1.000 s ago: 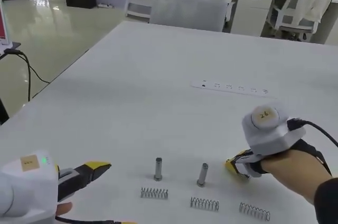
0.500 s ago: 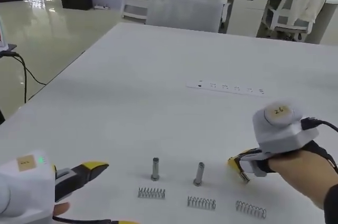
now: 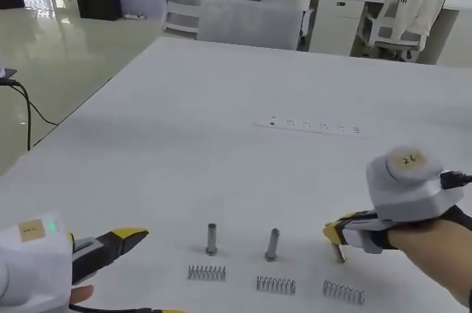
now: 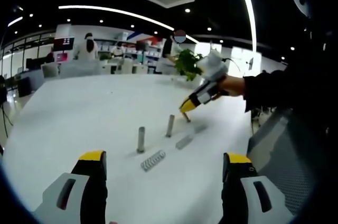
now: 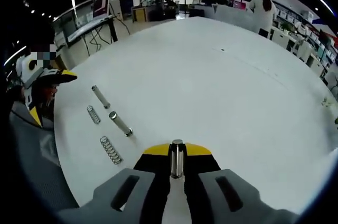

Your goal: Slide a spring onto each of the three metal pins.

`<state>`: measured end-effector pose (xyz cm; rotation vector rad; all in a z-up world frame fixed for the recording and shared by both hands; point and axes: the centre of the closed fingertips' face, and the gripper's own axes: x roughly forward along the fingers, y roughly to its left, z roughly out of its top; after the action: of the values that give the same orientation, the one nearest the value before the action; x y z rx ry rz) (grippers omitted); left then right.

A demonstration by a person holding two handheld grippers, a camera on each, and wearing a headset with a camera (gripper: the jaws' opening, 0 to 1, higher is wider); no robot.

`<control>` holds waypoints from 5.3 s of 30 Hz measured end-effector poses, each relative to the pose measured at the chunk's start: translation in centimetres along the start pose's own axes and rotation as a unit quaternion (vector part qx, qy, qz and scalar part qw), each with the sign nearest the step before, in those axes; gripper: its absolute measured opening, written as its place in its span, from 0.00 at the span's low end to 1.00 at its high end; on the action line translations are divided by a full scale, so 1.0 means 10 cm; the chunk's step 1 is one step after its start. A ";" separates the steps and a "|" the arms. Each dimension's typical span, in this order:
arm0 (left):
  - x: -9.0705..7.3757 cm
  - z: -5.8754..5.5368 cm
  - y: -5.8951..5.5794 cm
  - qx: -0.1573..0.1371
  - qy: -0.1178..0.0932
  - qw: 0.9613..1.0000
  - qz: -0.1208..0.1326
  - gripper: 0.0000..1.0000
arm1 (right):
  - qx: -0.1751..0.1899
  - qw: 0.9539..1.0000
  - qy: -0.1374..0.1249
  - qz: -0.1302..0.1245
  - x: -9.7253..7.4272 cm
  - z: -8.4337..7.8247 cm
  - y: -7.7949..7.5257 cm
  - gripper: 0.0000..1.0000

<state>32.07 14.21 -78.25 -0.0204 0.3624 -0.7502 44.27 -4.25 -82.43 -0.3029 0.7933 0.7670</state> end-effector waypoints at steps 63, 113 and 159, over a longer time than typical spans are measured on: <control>0.00 0.05 -0.07 0.010 -0.001 1.000 -0.004 0.87 | -0.035 0.999 0.010 0.036 -0.28 -0.43 0.20 0.14; 0.01 0.02 -0.09 0.012 0.003 1.000 -0.017 0.83 | -0.137 0.983 0.094 0.073 -0.29 -0.76 0.42 0.08; 0.18 0.03 -0.31 0.076 0.040 0.991 -0.103 0.50 | -0.211 0.964 0.044 0.159 -0.49 -0.05 1.22 0.08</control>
<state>31.33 10.74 -78.08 0.1170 0.3818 -0.9835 33.02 1.49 -78.77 -0.6038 0.7675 1.2359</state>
